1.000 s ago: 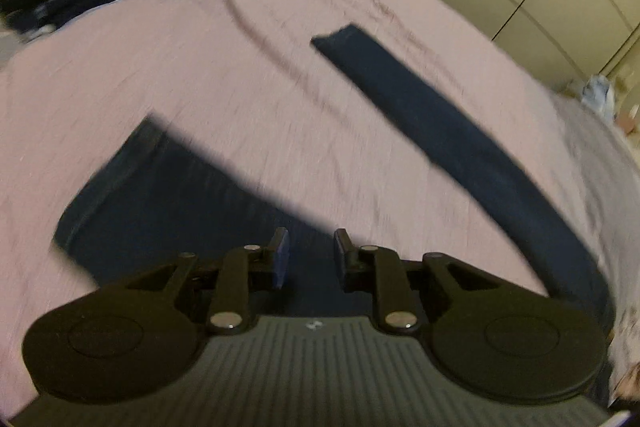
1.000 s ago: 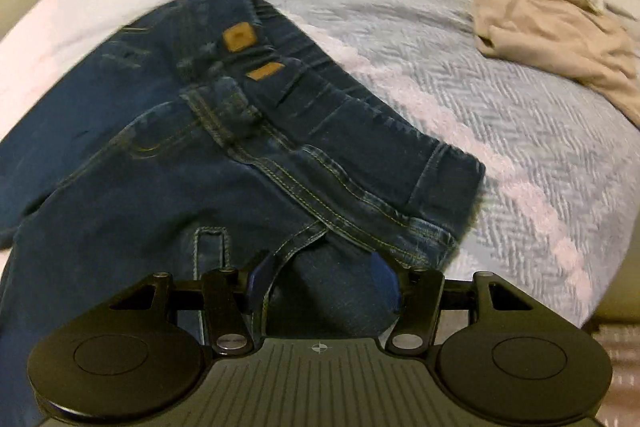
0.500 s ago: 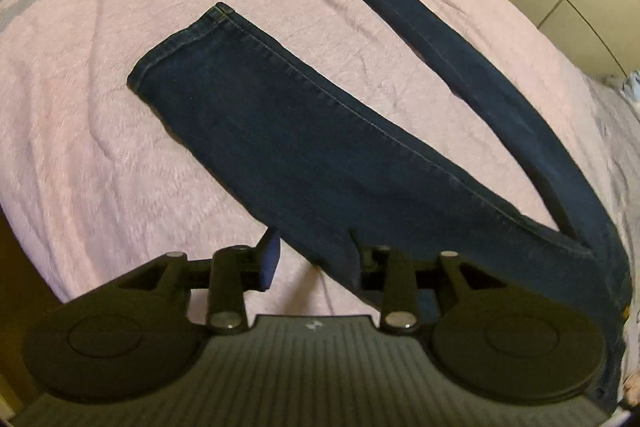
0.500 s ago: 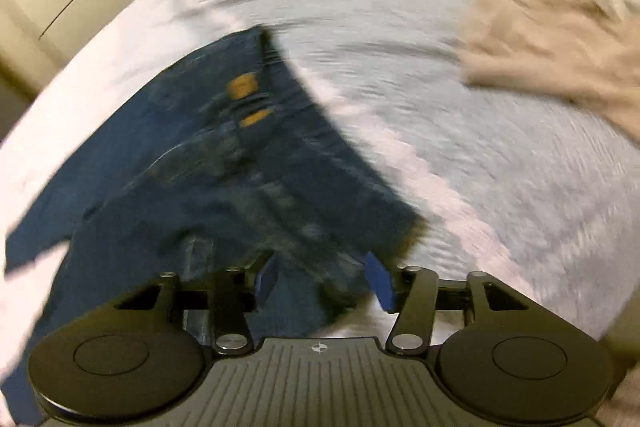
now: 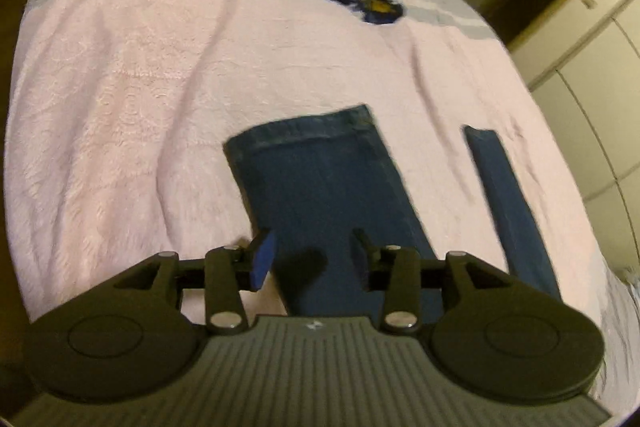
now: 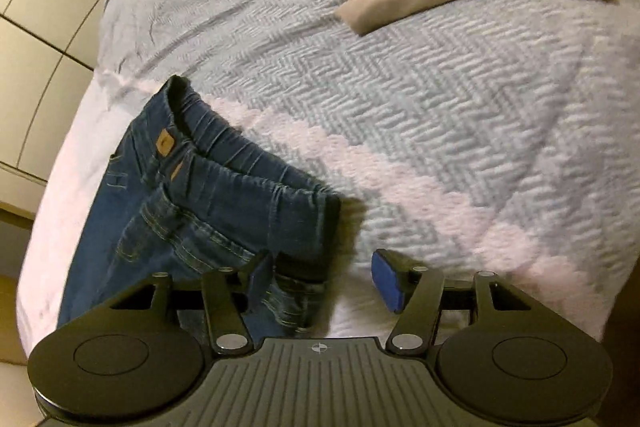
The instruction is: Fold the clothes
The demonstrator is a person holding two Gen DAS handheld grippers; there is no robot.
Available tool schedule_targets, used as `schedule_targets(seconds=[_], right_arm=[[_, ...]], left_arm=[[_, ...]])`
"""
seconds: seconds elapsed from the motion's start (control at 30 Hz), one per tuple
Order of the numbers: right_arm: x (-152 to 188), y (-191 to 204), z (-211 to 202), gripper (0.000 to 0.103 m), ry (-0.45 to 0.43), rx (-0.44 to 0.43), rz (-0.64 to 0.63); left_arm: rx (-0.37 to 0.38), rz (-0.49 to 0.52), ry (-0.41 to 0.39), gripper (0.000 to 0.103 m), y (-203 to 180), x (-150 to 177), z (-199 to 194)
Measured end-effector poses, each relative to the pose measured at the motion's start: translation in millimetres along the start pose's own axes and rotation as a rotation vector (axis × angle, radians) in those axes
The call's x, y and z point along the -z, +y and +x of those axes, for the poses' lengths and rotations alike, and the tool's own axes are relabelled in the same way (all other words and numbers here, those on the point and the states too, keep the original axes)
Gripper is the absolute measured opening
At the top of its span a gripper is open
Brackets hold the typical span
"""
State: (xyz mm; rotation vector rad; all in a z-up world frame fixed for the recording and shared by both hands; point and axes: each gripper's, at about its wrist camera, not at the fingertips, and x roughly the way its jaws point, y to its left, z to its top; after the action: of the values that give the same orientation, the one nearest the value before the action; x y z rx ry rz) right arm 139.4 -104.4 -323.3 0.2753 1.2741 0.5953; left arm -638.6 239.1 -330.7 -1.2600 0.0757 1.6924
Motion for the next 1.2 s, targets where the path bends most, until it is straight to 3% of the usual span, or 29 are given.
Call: schedule_targets(seconds=[0.03,0.07,0.1,0.13,0.23,0.33,0.4,0.47,0.5,0.57,0.63,0.7,0.77,0.87,0.9,0.93,0.97,1.0,1.07,1.13,1.2], right_arm=[[0.9,0.4,2.9,0.06,-0.006,0.004,0.007],[2.0,0.8,5.4,0.06,-0.012,0.011,0.012],[2.6,2.7,6.6,0.056,-0.02,0.021,0.011],[2.9,7.9,4.6,0.017,-0.028,0.027,-0.005],[6.4,32.5,-17.3,0.01,-0.08,0.016,-0.091],[13.2,41.5,-36.2,0.01,-0.118,0.017,-0.102],[17.0,37.7,-29.4,0.01,-0.094,0.052,-0.084],[18.9,33.0,-17.7,0.02,-0.076,0.097,-0.048],[19.9,32.8,-15.3,0.025,-0.074,0.107,-0.034],[22.1,36.4,-17.3,0.058,-0.084,0.102,-0.015],[25.3,40.6,-18.9,0.064,-0.086,0.093,-0.008],[32.5,45.5,-16.0,0.064,-0.052,0.079,-0.032],[39.3,46.6,-11.3,0.064,-0.034,0.069,-0.029],[43.8,42.3,-1.0,0.064,-0.031,0.055,0.023],[43.4,41.4,1.5,0.064,-0.032,0.058,0.04],[42.3,41.3,2.6,0.062,-0.035,0.066,0.052],[41.2,41.2,3.6,0.034,-0.038,0.075,0.063],[40.2,43.2,0.5,0.014,-0.043,0.081,0.056],[38.2,51.4,-13.7,0.008,-0.057,0.087,0.003],[37.4,58.2,-26.9,0.007,-0.068,0.091,-0.045],[39.6,59.1,-32.1,0.007,-0.062,0.098,-0.065]], left_arm=[[0.007,0.001,0.009,0.009,0.5,-2.0,7.3],[0.007,0.037,0.008,0.0,-3.5,-4.4,10.6],[0.003,0.092,0.002,0.0,-9.8,-7.0,11.6],[0.011,0.154,-0.03,0.0,-17.7,-10.0,6.8],[0.04,0.251,-0.164,0.0,-33.9,-32.9,-27.7],[-0.049,0.315,-0.21,0.0,-23.1,-63.0,-41.2],[-0.095,0.303,-0.127,0.0,-6.8,-71.0,-31.9],[-0.081,0.245,-0.035,0.0,6.8,-67.4,-25.1],[-0.074,0.226,0.005,0.006,8.9,-62.5,-23.7],[-0.026,0.208,0.049,0.028,7.6,-46.5,-28.1],[0.038,0.191,0.067,0.041,6.3,-30.6,-33.6],[0.034,0.161,0.087,0.043,7.2,-23.9,-23.6],[0.023,0.131,0.11,0.042,8.3,-18.1,-11.3],[0.034,0.077,0.111,0.03,8.6,-17.7,4.1],[0.026,0.092,0.116,0.002,6.7,-20.4,7.3],[0.014,0.115,0.122,0.002,4.3,-23.7,10.1],[0.017,0.138,0.114,0.001,1.0,-26.8,7.6],[0.033,0.18,0.092,0.001,-5.3,-31.2,0.7],[0.083,0.321,0.026,0.002,-24.7,-37.7,-22.4],[0.074,0.426,0.009,0.003,-34.0,-41.3,-33.7],[-0.007,0.435,0.086,0.005,-22.8,-41.1,-16.5]])
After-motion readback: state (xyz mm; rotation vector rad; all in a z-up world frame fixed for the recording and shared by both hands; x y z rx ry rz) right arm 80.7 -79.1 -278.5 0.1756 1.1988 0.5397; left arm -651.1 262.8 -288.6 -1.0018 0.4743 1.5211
